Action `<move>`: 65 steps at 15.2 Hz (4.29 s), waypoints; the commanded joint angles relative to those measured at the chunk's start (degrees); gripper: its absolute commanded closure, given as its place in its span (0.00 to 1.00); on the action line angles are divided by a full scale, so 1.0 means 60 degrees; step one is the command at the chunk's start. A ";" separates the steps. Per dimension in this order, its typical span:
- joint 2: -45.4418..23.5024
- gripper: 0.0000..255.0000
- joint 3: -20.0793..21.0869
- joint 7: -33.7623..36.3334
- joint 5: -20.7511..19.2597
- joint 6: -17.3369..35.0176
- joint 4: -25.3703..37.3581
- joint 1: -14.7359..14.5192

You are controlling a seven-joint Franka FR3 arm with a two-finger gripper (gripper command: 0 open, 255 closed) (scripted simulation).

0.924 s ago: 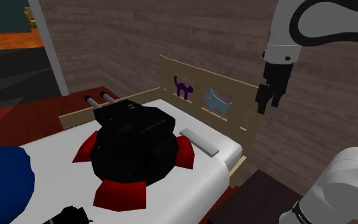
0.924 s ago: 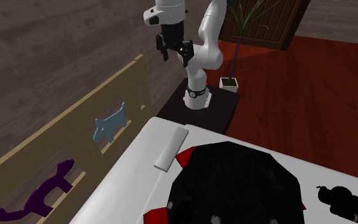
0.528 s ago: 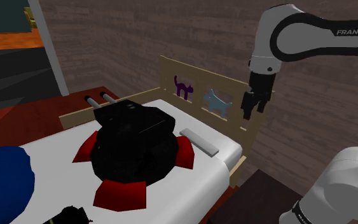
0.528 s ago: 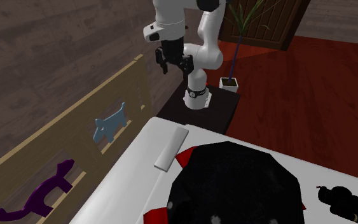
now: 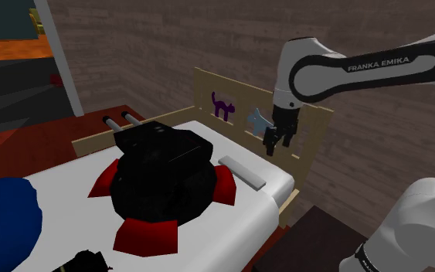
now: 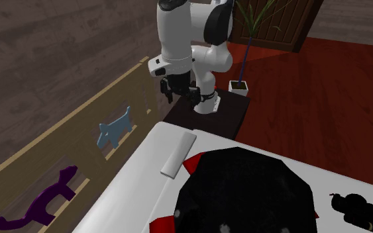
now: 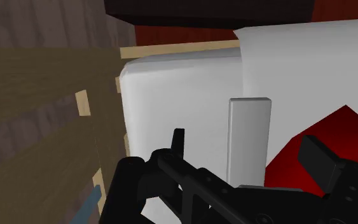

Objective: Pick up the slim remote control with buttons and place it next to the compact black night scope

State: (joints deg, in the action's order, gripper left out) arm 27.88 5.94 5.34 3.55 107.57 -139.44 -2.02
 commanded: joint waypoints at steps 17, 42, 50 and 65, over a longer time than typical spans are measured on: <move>-0.4031 0.00 0.0644 0.0442 -0.0290 0.4165 0.0434 -0.0228; -0.3483 1.00 0.0619 0.0379 -0.0201 0.3225 0.0831 -0.0231; -0.2990 1.00 0.0582 0.0336 -0.0142 0.2160 0.1407 -0.0230; -0.2446 1.00 0.0514 0.0310 -0.0108 0.0201 0.2826 -0.0216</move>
State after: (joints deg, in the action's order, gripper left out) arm 13.04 9.03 7.16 2.89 109.68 -123.21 -3.31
